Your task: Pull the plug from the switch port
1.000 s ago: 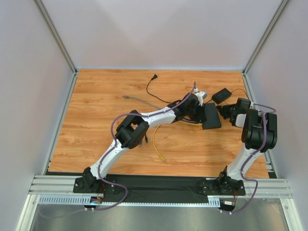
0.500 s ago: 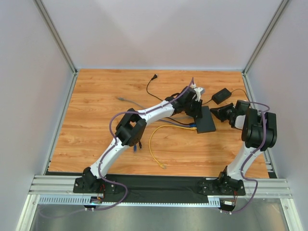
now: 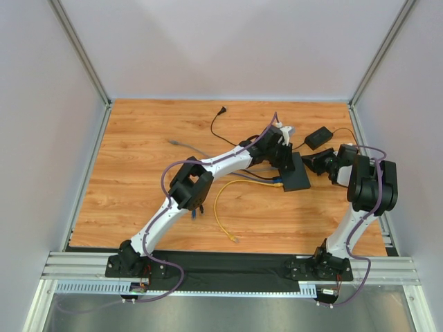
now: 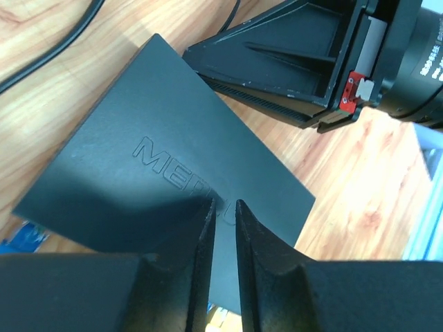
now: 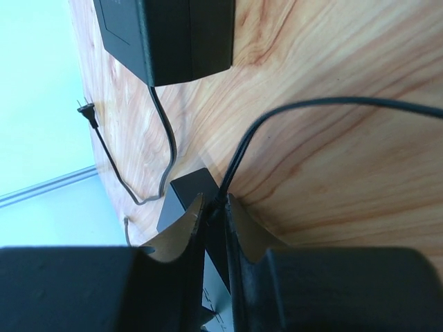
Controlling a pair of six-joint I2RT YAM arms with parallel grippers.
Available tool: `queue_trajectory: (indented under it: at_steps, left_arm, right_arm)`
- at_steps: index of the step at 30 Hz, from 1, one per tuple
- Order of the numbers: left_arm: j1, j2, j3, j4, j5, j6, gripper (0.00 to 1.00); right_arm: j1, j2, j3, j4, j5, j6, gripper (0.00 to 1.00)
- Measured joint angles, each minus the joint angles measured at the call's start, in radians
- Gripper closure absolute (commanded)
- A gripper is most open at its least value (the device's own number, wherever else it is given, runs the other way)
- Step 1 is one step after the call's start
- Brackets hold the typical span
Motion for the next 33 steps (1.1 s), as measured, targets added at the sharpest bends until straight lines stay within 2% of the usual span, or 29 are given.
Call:
queue_trajectory:
  at_steps: [3, 5, 6, 8, 14, 24, 33]
  left_arm:
    - [0.002, 0.009, 0.005, 0.009, 0.006, -0.043, 0.81]
    - [0.006, 0.011, 0.005, 0.009, -0.001, -0.073, 0.88]
    - [0.006, 0.011, 0.005, 0.006, -0.006, -0.089, 0.95]
    - [0.005, 0.011, 0.006, -0.007, -0.027, -0.121, 1.00]
    - [-0.001, 0.025, 0.063, -0.091, -0.072, -0.180, 1.00]
    - [-0.005, 0.026, 0.086, -0.148, -0.120, -0.257, 1.00]
    - [-0.004, 0.028, 0.101, -0.181, -0.121, -0.280, 1.00]
  right_arm:
    - [0.002, 0.000, 0.005, -0.005, 0.006, -0.001, 0.89]
    - [0.004, 0.000, 0.011, -0.020, 0.011, 0.000, 0.95]
    - [0.004, 0.000, 0.015, -0.029, 0.013, 0.002, 0.97]
    - [0.005, 0.000, 0.019, -0.040, 0.015, 0.009, 1.00]
    - [0.021, -0.010, 0.047, -0.115, 0.057, 0.043, 1.00]
    - [0.063, -0.068, 0.076, -0.270, 0.219, 0.100, 1.00]
    - [0.064, -0.095, 0.109, -0.406, 0.357, 0.241, 1.00]
